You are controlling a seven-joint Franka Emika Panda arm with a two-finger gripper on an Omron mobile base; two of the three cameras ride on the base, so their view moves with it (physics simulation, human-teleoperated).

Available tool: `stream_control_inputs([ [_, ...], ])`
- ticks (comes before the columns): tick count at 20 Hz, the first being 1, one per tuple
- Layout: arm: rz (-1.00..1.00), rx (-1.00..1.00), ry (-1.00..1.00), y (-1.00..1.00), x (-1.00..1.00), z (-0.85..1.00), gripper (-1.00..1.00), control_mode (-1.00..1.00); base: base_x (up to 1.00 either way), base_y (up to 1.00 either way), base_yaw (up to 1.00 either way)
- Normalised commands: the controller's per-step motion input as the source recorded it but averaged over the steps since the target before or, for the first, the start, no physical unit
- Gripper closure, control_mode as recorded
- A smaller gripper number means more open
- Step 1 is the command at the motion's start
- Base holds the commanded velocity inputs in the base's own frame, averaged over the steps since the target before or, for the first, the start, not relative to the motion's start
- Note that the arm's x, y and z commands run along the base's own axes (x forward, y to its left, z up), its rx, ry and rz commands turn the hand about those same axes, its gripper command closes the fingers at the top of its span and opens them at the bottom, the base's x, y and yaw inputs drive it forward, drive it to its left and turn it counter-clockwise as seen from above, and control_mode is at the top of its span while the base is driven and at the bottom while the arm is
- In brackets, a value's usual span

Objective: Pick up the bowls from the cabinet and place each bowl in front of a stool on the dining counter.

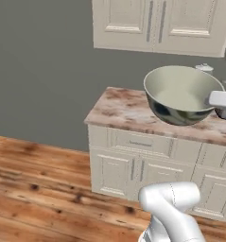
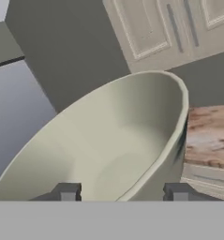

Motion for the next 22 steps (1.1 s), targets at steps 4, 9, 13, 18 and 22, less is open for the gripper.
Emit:
stream_control_inputs([
  [4, 0.00, 0.00, 0.00, 0.00, 0.00, 0.00, 1.00, 1.00, 0.02, 1.00, 0.34],
  [9, 0.00, 0.00, 0.00, 0.00, 0.00, 0.00, 1.00, 1.00, 0.20, 0.93, 0.36],
  [13, 0.00, 0.00, 0.00, 0.00, 0.00, 0.00, 1.00, 1.00, 0.33, 0.82, 0.44],
  [18, 0.00, 0.00, 0.00, 0.00, 0.00, 0.00, 1.00, 1.00, 0.52, 0.75, 0.51],
  [22, 0.00, 0.00, 0.00, 0.00, 0.00, 0.00, 1.00, 1.00, 0.61, 0.76, 0.52],
])
